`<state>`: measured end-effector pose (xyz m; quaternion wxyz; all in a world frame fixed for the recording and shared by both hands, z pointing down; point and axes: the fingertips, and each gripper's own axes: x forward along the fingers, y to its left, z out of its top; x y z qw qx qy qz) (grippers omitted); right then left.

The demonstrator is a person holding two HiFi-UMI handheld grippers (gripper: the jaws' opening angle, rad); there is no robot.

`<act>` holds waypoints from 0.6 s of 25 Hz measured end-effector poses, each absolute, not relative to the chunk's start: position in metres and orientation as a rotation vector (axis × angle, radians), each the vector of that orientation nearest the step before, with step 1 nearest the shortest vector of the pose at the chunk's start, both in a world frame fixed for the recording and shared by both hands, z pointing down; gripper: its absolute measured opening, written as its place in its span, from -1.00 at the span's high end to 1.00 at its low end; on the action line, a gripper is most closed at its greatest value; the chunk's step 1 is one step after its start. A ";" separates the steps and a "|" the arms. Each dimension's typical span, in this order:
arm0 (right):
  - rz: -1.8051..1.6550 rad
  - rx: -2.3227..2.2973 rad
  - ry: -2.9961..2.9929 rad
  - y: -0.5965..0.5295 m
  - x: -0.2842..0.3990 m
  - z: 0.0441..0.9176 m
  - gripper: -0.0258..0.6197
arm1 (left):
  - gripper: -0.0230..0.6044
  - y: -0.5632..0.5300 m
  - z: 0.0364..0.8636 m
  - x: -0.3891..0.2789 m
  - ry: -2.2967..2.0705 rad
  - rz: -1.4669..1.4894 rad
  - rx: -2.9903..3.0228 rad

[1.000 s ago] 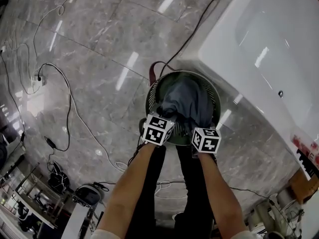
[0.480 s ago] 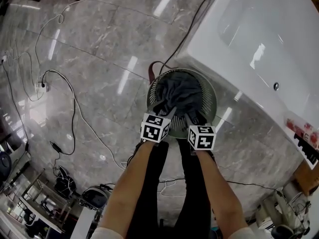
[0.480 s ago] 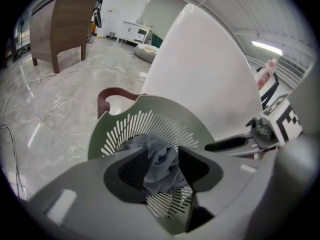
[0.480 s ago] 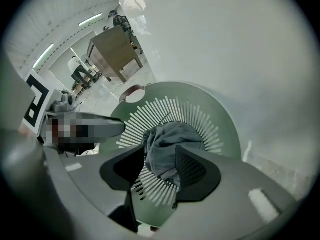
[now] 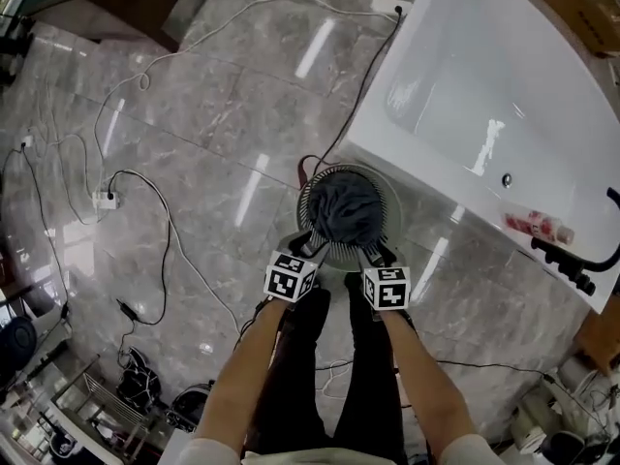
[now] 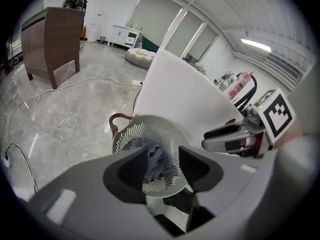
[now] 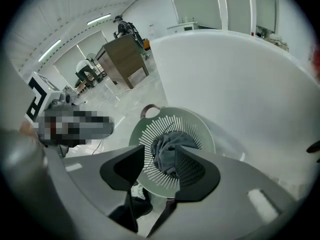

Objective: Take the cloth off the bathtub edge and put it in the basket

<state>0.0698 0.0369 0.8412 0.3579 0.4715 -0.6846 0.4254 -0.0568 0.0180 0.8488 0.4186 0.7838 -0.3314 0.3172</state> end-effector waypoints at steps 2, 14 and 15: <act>1.079 1.217 -1.786 0.040 0.069 0.814 0.35 | 0.14 0.025 0.822 -0.060 -0.819 0.798 1.983; 1.020 1.281 -1.845 0.067 0.052 0.667 0.35 | 0.14 0.057 0.662 -0.072 -0.794 0.694 2.083; 1.013 1.287 -1.855 0.071 0.049 0.651 0.35 | 0.14 0.065 0.648 -0.075 -0.793 0.687 2.086</act>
